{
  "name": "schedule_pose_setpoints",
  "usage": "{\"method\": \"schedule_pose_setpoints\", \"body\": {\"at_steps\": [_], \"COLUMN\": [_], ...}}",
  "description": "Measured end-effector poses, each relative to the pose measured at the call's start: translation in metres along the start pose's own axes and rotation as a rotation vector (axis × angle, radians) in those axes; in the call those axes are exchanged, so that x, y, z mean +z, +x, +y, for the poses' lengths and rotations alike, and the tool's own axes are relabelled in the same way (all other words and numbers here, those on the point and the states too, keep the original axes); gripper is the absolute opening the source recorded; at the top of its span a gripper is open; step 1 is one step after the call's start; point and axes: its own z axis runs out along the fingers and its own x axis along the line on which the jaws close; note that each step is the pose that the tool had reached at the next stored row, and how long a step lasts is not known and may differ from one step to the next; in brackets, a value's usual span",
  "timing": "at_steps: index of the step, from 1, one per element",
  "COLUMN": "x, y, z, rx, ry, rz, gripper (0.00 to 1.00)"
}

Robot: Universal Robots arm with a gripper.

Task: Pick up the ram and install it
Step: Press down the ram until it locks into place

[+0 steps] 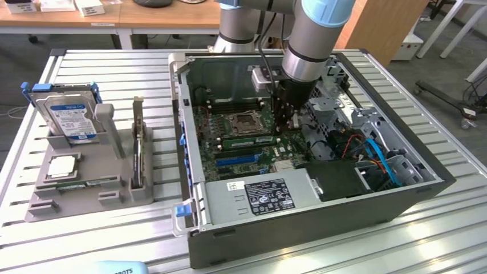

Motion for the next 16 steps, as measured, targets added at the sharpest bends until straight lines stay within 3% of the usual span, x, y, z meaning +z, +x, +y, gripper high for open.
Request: {"method": "schedule_pose_setpoints", "body": {"at_steps": [16], "x": [0.0017], "y": [0.0001], "z": [0.0000], "rx": [0.000], "ry": [-0.0001], "rz": [-0.0001], "gripper": [0.10]}}
